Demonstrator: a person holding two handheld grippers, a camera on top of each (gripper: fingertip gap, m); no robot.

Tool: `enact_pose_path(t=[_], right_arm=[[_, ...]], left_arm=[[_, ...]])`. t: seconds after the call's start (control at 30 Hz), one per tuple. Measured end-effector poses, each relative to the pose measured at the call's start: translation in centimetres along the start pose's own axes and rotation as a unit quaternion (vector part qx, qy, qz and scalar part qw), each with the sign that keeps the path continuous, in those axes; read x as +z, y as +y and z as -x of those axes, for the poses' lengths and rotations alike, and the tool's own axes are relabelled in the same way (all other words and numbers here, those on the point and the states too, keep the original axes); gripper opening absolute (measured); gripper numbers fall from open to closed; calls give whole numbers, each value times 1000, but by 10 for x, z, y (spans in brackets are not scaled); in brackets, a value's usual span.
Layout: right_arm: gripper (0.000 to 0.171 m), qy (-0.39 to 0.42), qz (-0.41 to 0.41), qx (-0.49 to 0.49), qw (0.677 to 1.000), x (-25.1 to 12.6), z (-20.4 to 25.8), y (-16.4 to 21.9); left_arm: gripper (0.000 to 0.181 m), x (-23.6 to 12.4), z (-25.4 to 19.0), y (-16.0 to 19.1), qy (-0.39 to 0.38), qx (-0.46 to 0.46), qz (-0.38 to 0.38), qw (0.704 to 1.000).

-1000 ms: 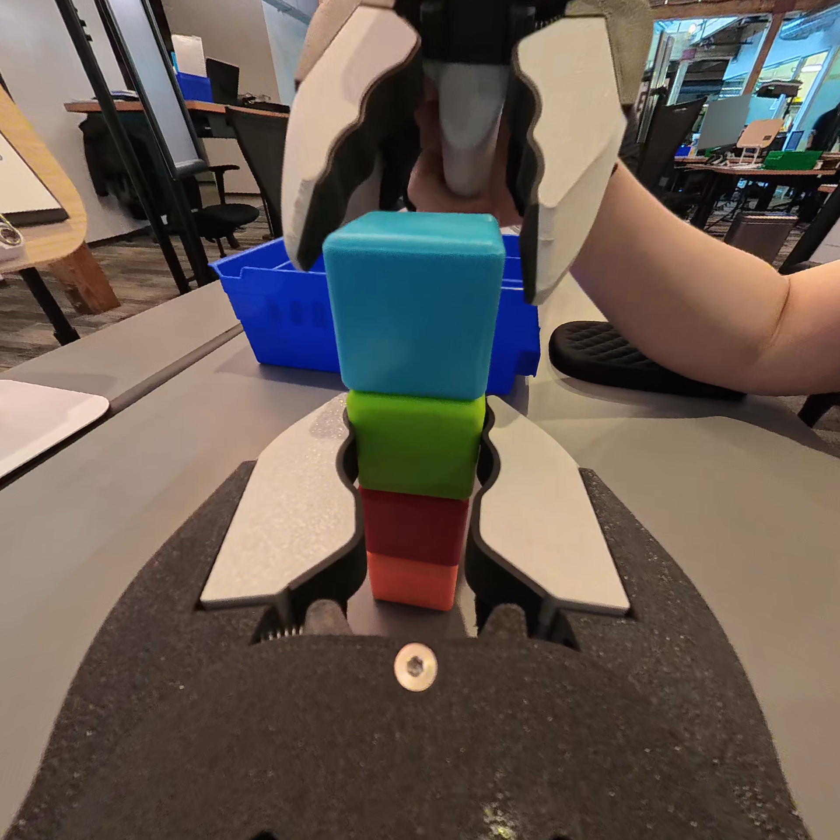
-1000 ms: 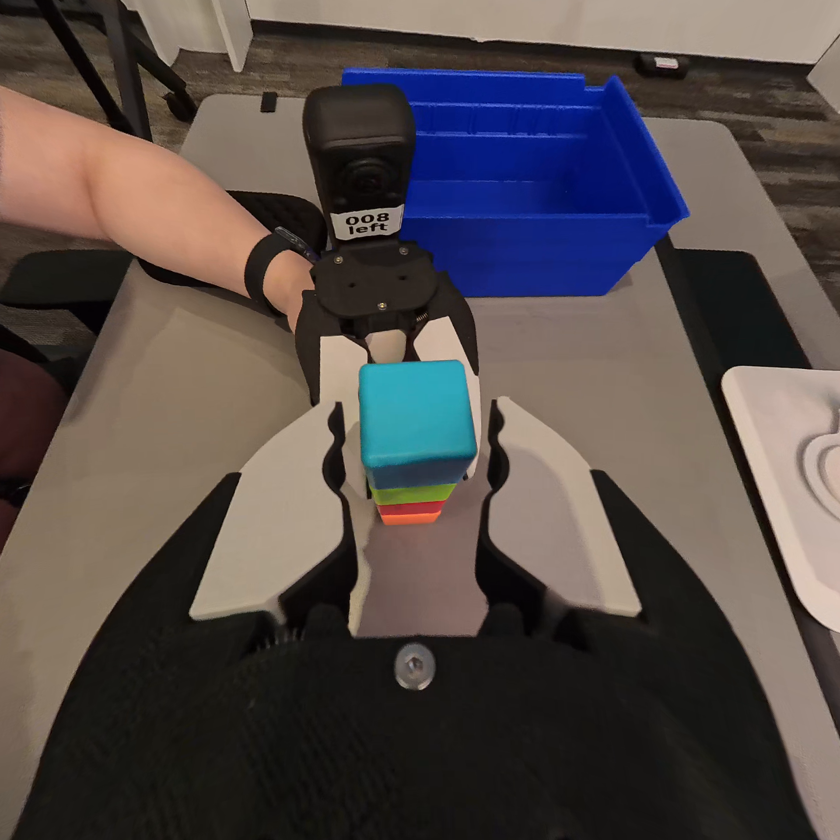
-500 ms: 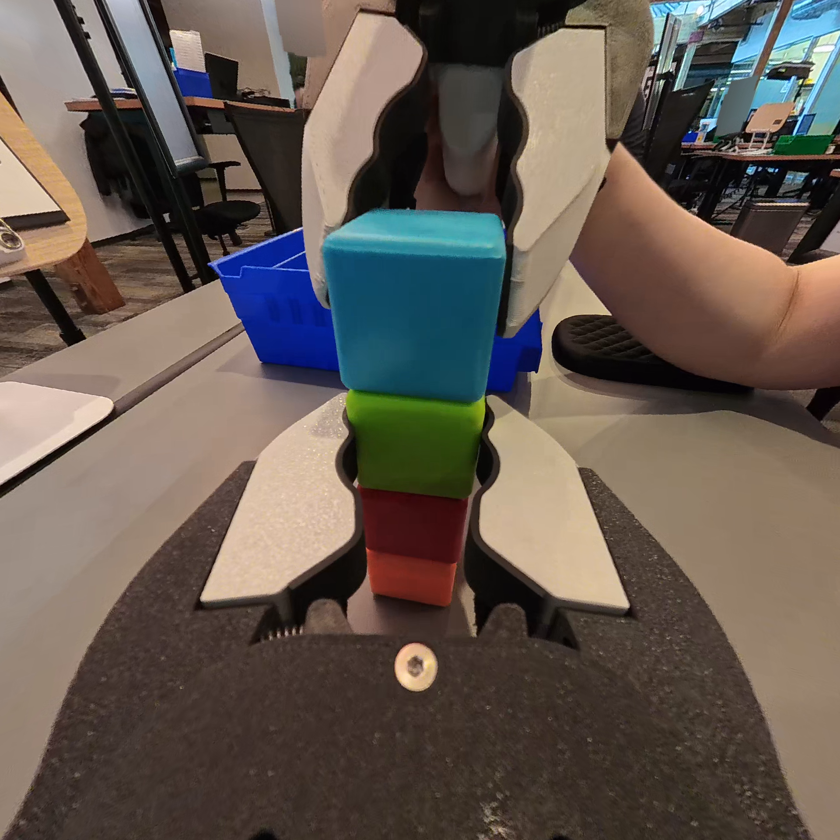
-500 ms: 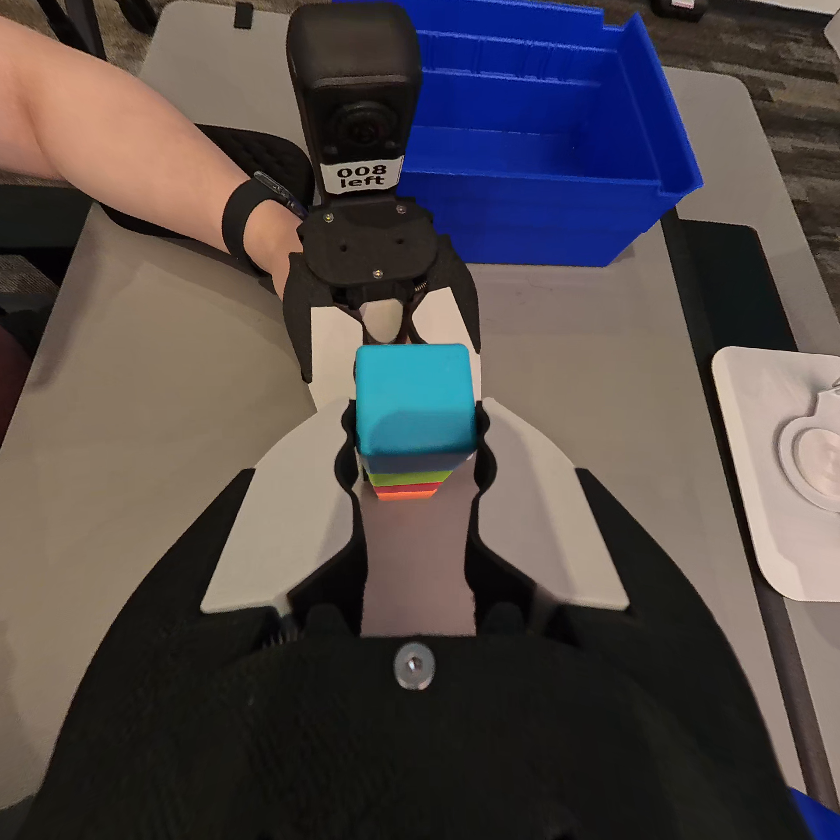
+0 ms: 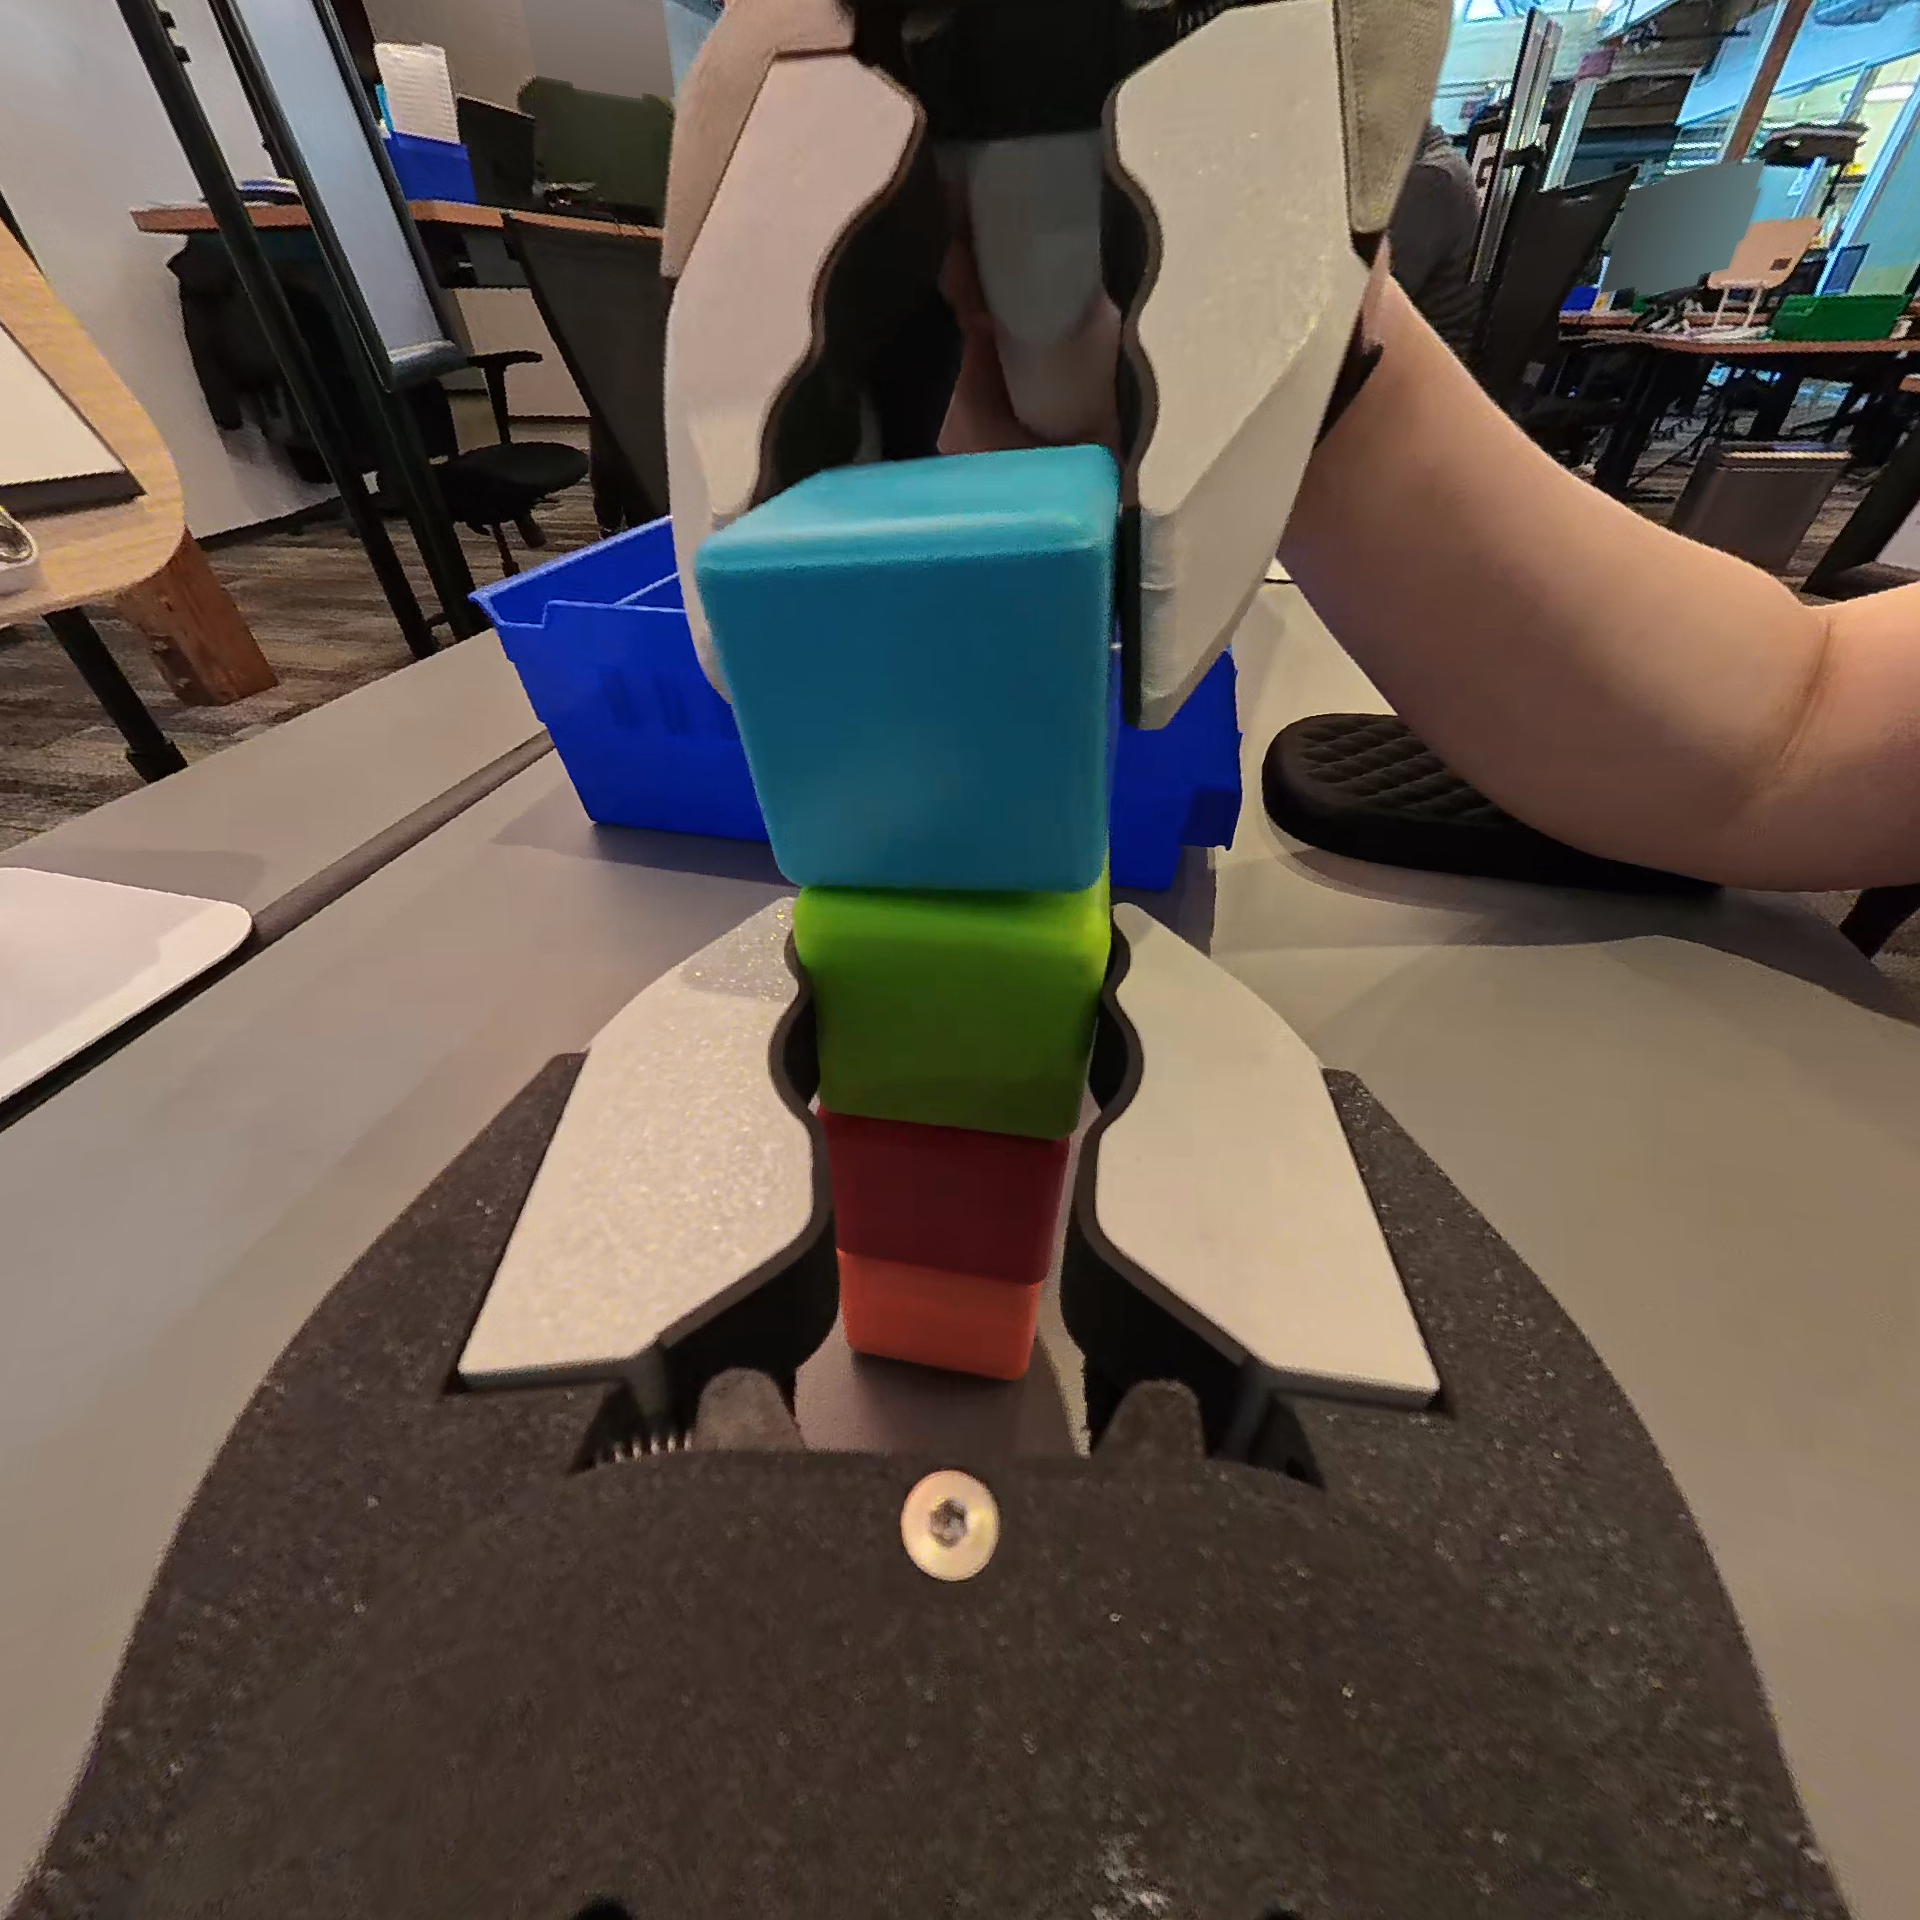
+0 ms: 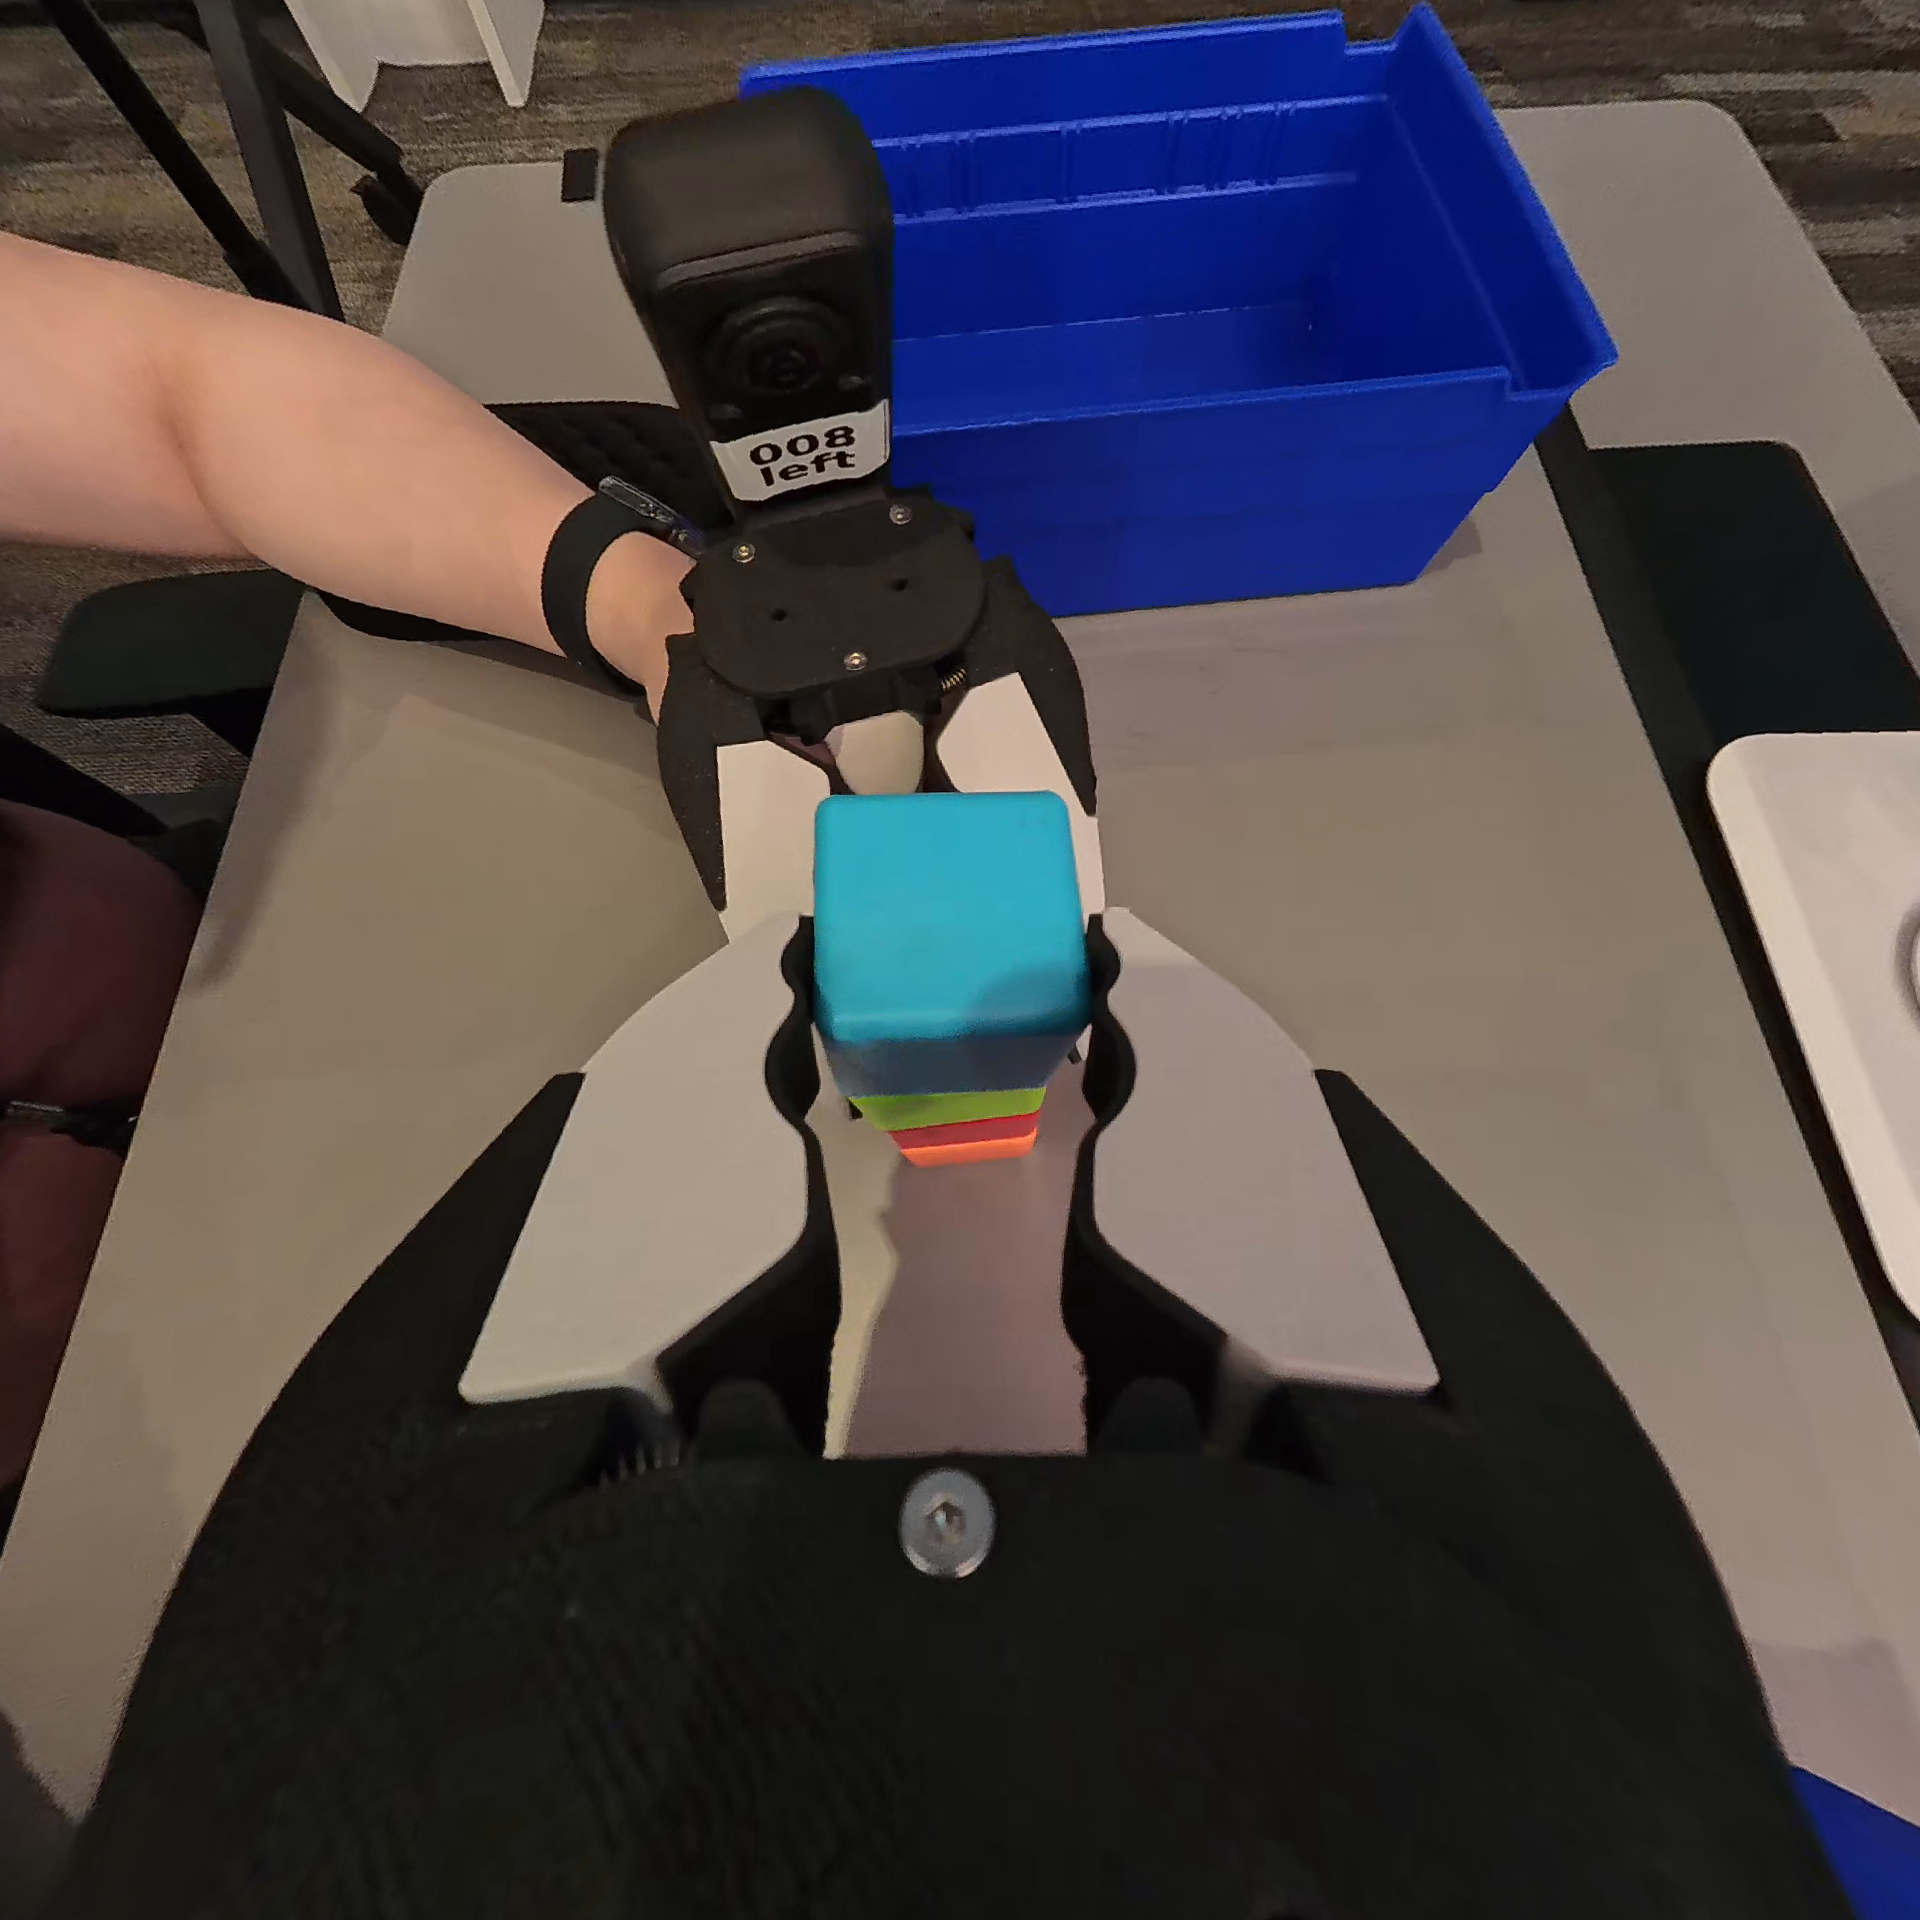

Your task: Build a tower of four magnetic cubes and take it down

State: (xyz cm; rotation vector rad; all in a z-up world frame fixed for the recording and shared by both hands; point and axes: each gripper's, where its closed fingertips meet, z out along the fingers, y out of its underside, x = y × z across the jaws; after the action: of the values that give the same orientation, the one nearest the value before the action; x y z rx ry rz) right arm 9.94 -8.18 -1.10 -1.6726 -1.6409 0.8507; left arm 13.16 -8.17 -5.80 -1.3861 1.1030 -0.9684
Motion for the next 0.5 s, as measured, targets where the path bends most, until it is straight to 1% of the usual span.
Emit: enact_pose_path(t=[0.1, 0.2, 0.27, 0.33, 0.4, 0.47, 0.5], right_arm=[[50, 5, -10, -4, 1000, -2, -1, -4], [50, 13, -44, -6, 999, -18, -1, -16], [50, 59, -48, -22, 997, -39, -10, -19], [50, 118, -71, -30, 990, -74, -20, -26], [50, 217, -106, -9, 970, -125, -44, -27], [50, 321, -138, 55, 935, -178, -76, -9], [50, 376, -143, 101, 910, -203, -96, 10]], left_arm=[[50, 0, 1, 0, -2, -6, 1, 1000], [50, -1, 3, 0, -1, -14, -1, 1000], [50, -1, 3, 0, -1, -13, -1, 1000], [50, -1, 3, 0, -1, -13, -1, 1000], [50, 0, 3, 0, -3, -13, 0, 1000], [49, 0, 3, 0, -4, -12, -1, 1000], [49, 0, 3, 0, -4, -13, -1, 1000]])
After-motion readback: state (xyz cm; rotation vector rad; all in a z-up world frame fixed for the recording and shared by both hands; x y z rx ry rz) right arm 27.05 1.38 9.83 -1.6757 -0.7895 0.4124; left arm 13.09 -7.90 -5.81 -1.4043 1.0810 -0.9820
